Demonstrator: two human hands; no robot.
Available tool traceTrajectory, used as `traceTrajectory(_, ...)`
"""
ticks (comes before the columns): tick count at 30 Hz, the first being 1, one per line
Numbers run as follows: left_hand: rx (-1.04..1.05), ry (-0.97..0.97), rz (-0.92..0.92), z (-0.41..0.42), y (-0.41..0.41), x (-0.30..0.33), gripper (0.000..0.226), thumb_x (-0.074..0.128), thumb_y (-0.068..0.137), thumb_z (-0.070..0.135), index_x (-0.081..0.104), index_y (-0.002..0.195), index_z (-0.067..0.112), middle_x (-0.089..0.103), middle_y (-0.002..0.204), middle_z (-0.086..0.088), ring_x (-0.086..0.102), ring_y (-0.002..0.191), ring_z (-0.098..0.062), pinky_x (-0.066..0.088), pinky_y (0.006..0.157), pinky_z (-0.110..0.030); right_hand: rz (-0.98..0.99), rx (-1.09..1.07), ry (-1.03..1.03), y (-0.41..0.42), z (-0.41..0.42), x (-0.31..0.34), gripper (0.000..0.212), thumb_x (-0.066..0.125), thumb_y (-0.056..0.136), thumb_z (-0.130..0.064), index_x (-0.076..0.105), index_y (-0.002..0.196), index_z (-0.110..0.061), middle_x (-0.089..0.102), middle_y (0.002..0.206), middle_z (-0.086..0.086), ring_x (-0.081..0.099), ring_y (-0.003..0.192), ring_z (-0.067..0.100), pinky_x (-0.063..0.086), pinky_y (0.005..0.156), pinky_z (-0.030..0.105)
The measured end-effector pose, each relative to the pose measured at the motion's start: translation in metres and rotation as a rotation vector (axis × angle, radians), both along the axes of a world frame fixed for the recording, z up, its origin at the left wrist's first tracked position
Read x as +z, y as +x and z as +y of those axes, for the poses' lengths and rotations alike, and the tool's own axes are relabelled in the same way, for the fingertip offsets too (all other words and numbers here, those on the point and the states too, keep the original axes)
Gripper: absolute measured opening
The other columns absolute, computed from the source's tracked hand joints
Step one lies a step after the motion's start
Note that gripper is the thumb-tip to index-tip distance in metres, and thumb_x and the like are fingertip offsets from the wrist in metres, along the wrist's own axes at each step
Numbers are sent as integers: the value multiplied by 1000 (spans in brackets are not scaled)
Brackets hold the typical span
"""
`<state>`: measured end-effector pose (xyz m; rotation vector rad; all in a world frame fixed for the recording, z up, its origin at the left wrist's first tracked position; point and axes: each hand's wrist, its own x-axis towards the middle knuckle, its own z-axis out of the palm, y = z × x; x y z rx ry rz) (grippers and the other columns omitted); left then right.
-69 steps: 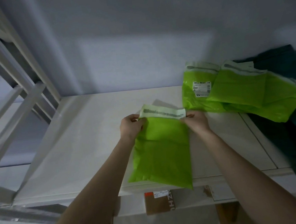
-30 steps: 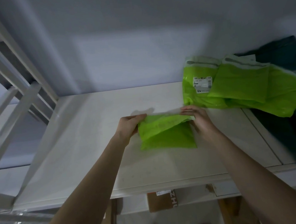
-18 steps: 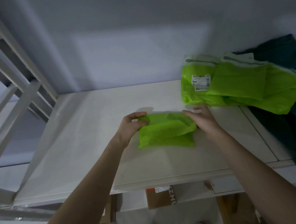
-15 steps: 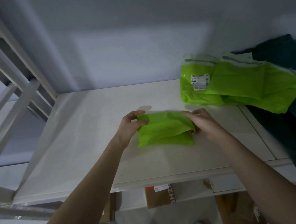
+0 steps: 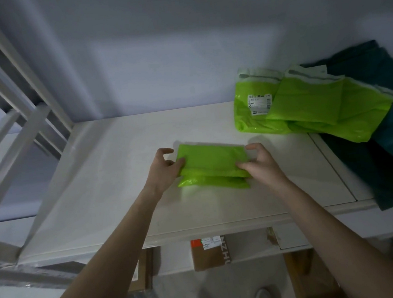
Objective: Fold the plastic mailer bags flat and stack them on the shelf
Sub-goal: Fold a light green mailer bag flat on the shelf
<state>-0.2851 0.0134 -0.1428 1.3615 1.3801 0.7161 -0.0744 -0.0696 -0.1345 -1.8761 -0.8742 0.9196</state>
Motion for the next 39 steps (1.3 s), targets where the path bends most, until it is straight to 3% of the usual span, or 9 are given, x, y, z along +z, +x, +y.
traceTrajectory(4,-14,239,162,-10,0,-8,36,61,89,26,42,119,18,53,71,-4,52,59,-20,46,62,-31,-212,50,32,-5,-8,-7,39,67,82,-15,47,115,-20,60,68,11,57,61,25,43,58,30)
traceTrajectory(8,-13,337,230,-22,4,-13,37,60,90,28,44,122,18,58,77,-7,53,66,-20,37,63,-25,-355,35,95,-8,-12,-13,35,65,85,-14,50,117,-11,43,56,-3,43,49,11,31,43,16)
traceTrajectory(11,-8,341,313,-28,6,-17,38,57,91,33,44,122,16,53,70,0,52,67,-20,36,64,-28,-440,34,127,-11,-15,-15,33,64,85,-10,52,116,-4,42,56,-5,45,50,11,25,48,25)
traceTrajectory(13,-1,349,366,-30,7,-18,39,56,92,35,42,123,14,51,68,3,53,70,-22,37,65,-30,-509,54,120,-13,-16,-18,34,64,85,-11,53,116,-3,51,65,6,56,65,27,27,59,26)
traceTrajectory(19,-1,402,374,-35,8,-18,35,52,93,37,46,115,11,44,104,2,56,84,-20,44,75,-34,-709,46,112,-15,-19,-28,32,67,80,-10,55,108,-2,53,102,19,51,99,37,43,79,41)
traceTrajectory(23,-44,675,299,-43,-5,-23,25,38,97,22,56,105,6,51,105,-6,53,92,-23,44,86,-37,-880,-31,321,-26,-27,-23,23,53,83,-15,63,102,-7,55,100,16,53,94,35,47,71,40)
traceTrajectory(27,-211,899,520,-63,-19,-26,40,36,88,22,60,117,10,57,113,-6,50,101,-21,45,81,-35,-1013,253,393,-63,-36,-18,35,40,84,-24,62,108,-11,59,108,7,51,97,24,43,75,34)
traceTrajectory(34,-373,729,794,-78,-27,-36,61,23,87,38,38,142,18,44,142,2,41,128,-18,38,99,-36,-1175,514,206,-105,-29,-25,51,33,85,-31,58,124,-12,60,119,0,55,101,22,47,81,37)
traceTrajectory(39,-403,739,856,-82,-28,-43,58,27,89,34,41,141,13,51,138,-2,50,125,-22,42,99,-37,-1237,549,145,-106,-32,-34,52,33,86,-31,55,129,-11,59,124,-1,54,106,22,47,86,38)
